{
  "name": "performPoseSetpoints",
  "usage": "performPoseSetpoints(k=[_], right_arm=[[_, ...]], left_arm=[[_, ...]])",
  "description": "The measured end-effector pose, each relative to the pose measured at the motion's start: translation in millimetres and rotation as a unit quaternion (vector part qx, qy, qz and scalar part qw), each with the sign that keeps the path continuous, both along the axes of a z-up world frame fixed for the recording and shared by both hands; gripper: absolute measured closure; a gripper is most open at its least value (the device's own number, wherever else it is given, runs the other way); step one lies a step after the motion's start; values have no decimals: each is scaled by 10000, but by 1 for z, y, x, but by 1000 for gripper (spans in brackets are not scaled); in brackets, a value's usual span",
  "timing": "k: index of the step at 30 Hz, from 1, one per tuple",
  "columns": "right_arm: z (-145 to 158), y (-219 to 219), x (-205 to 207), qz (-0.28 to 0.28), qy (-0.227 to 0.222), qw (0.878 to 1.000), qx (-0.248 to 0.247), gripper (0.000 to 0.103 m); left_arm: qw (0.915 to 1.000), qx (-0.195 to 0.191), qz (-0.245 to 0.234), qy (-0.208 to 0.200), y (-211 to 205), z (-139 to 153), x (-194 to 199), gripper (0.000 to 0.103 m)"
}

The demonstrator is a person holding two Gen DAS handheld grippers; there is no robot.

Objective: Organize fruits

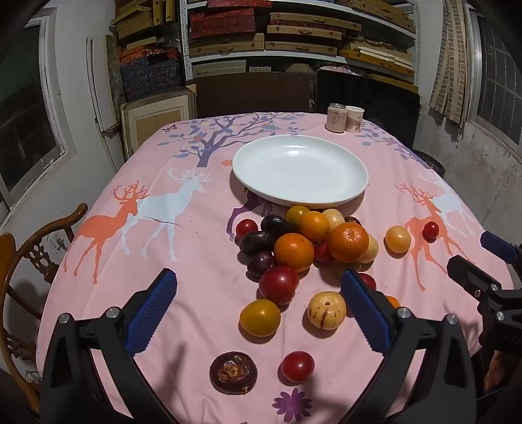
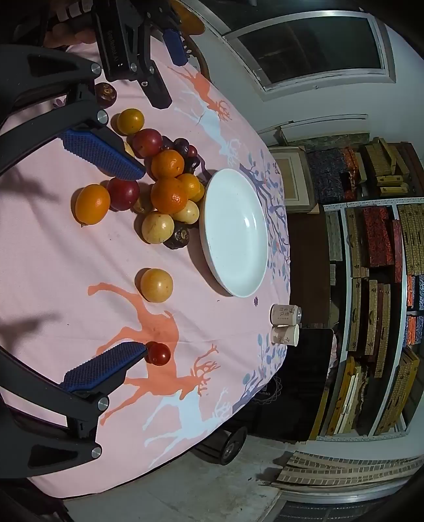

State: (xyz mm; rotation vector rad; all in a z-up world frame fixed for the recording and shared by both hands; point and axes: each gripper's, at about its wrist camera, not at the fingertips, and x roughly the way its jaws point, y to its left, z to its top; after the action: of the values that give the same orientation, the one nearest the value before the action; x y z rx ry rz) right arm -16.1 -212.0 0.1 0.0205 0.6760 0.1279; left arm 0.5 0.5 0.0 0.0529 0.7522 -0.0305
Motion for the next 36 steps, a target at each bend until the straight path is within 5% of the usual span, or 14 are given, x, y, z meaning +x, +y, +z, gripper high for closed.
performPoseSetpoints(k=[36], right_arm=[[-2,0,1,-3,38,10000,2,4]], left_arm=[[10000,50,9,24,2,-1,4,4]])
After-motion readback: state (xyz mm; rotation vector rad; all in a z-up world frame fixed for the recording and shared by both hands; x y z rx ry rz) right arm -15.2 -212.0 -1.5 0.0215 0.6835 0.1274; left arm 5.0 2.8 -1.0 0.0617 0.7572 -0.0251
